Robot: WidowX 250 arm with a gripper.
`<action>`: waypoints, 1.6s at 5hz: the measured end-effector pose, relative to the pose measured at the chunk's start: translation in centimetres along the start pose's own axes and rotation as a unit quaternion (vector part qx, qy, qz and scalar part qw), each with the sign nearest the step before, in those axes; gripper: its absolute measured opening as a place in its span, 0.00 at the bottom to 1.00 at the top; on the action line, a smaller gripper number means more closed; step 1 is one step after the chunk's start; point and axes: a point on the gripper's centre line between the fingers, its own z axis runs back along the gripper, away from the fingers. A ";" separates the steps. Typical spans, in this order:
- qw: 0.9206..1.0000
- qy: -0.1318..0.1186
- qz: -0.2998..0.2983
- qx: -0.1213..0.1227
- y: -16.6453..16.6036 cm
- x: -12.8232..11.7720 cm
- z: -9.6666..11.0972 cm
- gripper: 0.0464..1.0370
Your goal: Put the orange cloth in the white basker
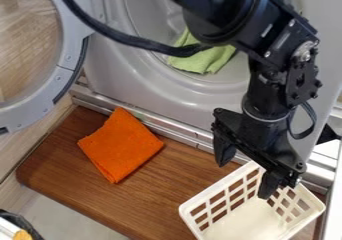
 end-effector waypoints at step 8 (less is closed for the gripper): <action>0.998 0.012 0.056 0.026 19.9 -7.0 -7.8 0.96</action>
